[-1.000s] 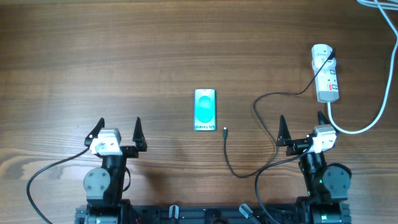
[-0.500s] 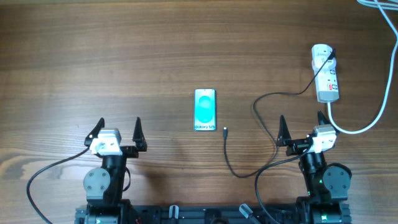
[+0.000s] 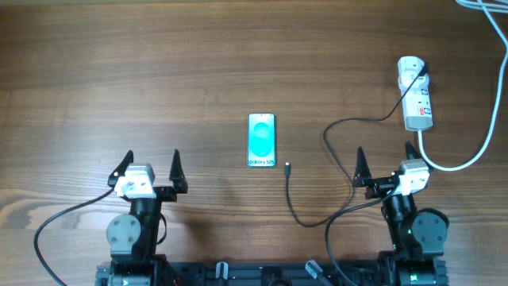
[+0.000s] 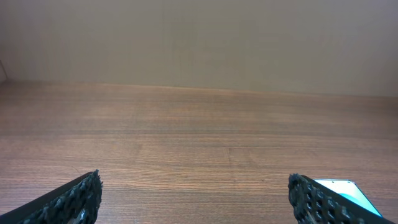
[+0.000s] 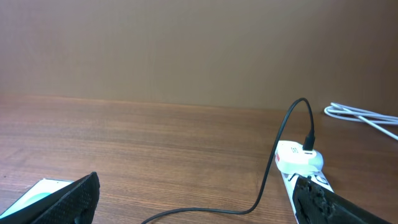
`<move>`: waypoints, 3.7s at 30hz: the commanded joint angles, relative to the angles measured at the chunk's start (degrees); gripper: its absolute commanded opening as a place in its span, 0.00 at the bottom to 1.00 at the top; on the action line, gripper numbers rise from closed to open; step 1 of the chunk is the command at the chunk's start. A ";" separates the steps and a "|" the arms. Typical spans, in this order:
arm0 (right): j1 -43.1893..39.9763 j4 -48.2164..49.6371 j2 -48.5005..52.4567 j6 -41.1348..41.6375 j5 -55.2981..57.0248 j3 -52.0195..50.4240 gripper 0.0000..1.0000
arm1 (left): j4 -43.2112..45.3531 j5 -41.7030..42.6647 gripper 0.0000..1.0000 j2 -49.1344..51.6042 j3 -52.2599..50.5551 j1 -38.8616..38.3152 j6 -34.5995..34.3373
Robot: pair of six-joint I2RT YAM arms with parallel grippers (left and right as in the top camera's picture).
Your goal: Plug charger to phone and switch on socket
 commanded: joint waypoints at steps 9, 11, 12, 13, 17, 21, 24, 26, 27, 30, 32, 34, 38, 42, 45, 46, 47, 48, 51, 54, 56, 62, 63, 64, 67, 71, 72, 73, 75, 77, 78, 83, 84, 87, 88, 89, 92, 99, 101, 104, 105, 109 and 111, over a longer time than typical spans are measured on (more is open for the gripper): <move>0.22 0.13 -0.46 -0.26 0.94 -0.04 1.00 | 0.11 -0.22 1.00 -0.42 -0.44 0.22 0.85; 0.22 0.13 -0.46 -0.26 0.96 -0.04 1.00 | 0.11 1.81 1.00 -0.42 -0.44 0.22 0.68; 0.22 0.13 -0.46 -0.28 0.96 -0.04 1.00 | 0.26 3.56 1.00 -0.42 -0.44 0.22 0.66; 0.22 0.13 -0.46 -0.28 0.94 -0.04 1.00 | 0.94 9.09 1.00 -0.42 -0.44 0.22 0.68; 0.22 0.13 -0.46 -0.26 0.96 -0.04 1.00 | 1.77 12.48 1.00 -0.42 -0.44 0.22 0.68; 0.22 0.13 -0.46 -0.28 0.96 -0.04 1.00 | 9.68 25.27 1.00 -0.42 -0.33 0.22 0.63; 0.22 0.13 -0.46 -0.28 0.96 -0.04 1.00 | 12.07 28.24 1.00 -0.39 2.21 0.22 -2.45; 0.22 0.13 -0.46 -0.26 0.96 -0.04 1.00 | 10.27 28.24 1.00 0.17 5.11 0.22 -2.58; 0.22 0.13 -0.46 -0.26 0.96 -0.04 1.00 | 8.59 28.24 1.00 0.96 7.26 0.24 -2.54; 0.22 0.13 -0.46 -0.28 0.94 -0.04 1.00 | 0.07 28.17 1.00 6.27 15.98 0.26 -2.51; 0.22 0.13 -0.46 -0.28 0.96 -0.04 1.00 | -10.14 27.04 1.00 13.70 24.55 0.26 -2.47; 0.22 0.13 -0.46 -0.26 0.96 -0.04 1.00 | -19.19 26.97 1.00 20.85 31.95 0.26 -1.49; 0.22 0.13 -0.46 -0.26 0.96 -0.04 1.00 | -31.98 33.97 1.00 36.02 47.06 0.26 -1.55; 0.22 0.13 -0.46 -0.26 0.96 -0.04 1.00 | -36.61 41.05 1.00 44.87 54.31 0.22 -3.93; 0.22 0.13 -0.46 -0.26 0.96 -0.04 1.00 | -37.42 41.40 1.00 49.18 56.15 0.22 -4.98; 0.22 0.13 -0.46 -0.26 0.96 -0.04 1.00 | -38.23 40.85 1.00 50.47 56.78 0.22 -6.03; 0.22 0.13 -0.46 -0.28 0.96 -0.04 1.00 | -39.28 40.39 1.00 51.69 57.59 0.22 -7.02; 0.22 0.13 -0.46 -0.26 0.96 -0.04 1.00 | -40.65 40.19 1.00 52.98 58.64 0.20 -7.30; 0.22 0.13 -0.46 -0.26 0.96 -0.04 1.00 | -48.81 36.87 1.00 58.03 64.96 -0.22 -7.23; 0.22 0.13 -0.46 -0.26 0.96 -0.04 1.00 | -57.02 27.63 1.00 62.99 72.61 -3.17 -7.06; 0.22 0.13 -0.46 -0.26 0.96 -0.04 1.00 | -61.44 22.25 1.00 65.96 77.11 -6.21 -7.10; 0.22 0.13 -0.46 -0.24 0.96 -0.04 1.00 | -66.10 10.14 1.00 73.50 83.45 -17.55 -12.90; 0.22 0.13 -0.46 -0.28 0.96 -0.04 1.00 | -65.42 10.58 1.00 74.47 83.45 -19.10 -12.87; 0.22 0.13 -0.46 -0.26 0.96 -0.04 1.00 | -65.00 10.99 1.00 75.01 83.45 -20.02 -12.90; 0.22 0.13 -0.46 -0.26 0.96 -0.04 1.00 | -64.46 13.31 1.00 76.76 83.43 -23.28 -12.87; 0.22 0.13 -0.46 -0.28 0.94 -0.04 1.00 | -64.24 13.11 1.00 79.06 83.43 -25.94 -17.51; 0.22 0.13 -0.46 -0.26 0.96 -0.04 1.00 | -64.32 12.61 1.00 79.56 83.43 -26.14 -19.52; 0.22 0.13 -0.46 -0.26 0.96 -0.04 1.00 | -64.61 12.00 1.00 80.32 83.43 -26.34 -22.34; 0.22 0.13 -0.46 -0.26 0.96 -0.04 1.00 | -64.81 11.69 1.00 82.16 83.45 -26.56 -25.55; 0.22 0.13 -0.46 -0.26 0.96 -0.04 1.00 | -65.07 11.67 0.99 84.32 83.69 -26.56 -27.23; 0.22 0.13 -0.46 -0.24 0.96 -0.04 1.00 | -65.75 11.67 1.00 85.48 84.24 -26.56 -27.93; 0.22 0.13 -0.46 -0.26 0.96 -0.04 1.00 | -72.85 6.49 0.99 93.46 92.80 -27.61 -28.22; 0.22 0.13 -0.46 -0.26 0.96 -0.04 1.00 | -74.79 4.28 0.99 95.51 95.58 -28.00 -28.87; 0.22 0.13 -0.46 -0.24 0.96 -0.04 1.00 | -78.62 -0.17 1.00 101.55 102.62 -28.70 -30.25; 0.22 0.13 -0.46 -0.26 0.96 -0.04 1.00 | -78.82 -0.13 1.00 103.21 103.86 -28.76 -30.62; 0.22 0.13 -0.46 -0.28 0.96 -0.04 1.00 | -78.38 -0.11 1.00 104.41 104.24 -28.79 -31.19; 0.22 0.13 -0.46 -0.26 0.96 -0.04 1.00 | -75.49 0.20 1.00 107.62 104.21 -28.79 -33.16; 0.22 0.13 -0.46 -0.28 0.96 -0.04 1.00 | -72.52 1.84 1.00 113.42 104.21 -28.79 -33.88; 0.22 0.13 -0.46 -0.26 0.96 -0.04 1.00 | -72.24 1.86 1.00 114.64 104.19 -28.94 -33.90; 0.22 0.13 -0.46 -0.26 0.96 -0.04 1.00 | -71.19 1.86 1.00 116.52 104.15 -29.81 -33.90; 0.22 0.13 -0.46 -0.28 0.96 -0.04 1.00 | -70.69 1.86 1.00 117.15 104.10 -30.21 -33.90; 0.22 0.13 -0.46 -0.26 0.96 -0.04 1.00 | -69.92 1.84 1.00 119.21 104.10 -31.71 -33.59; 0.22 0.13 -0.46 -0.26 0.96 -0.04 1.00 | -69.72 1.84 1.00 120.17 104.10 -32.33 -31.74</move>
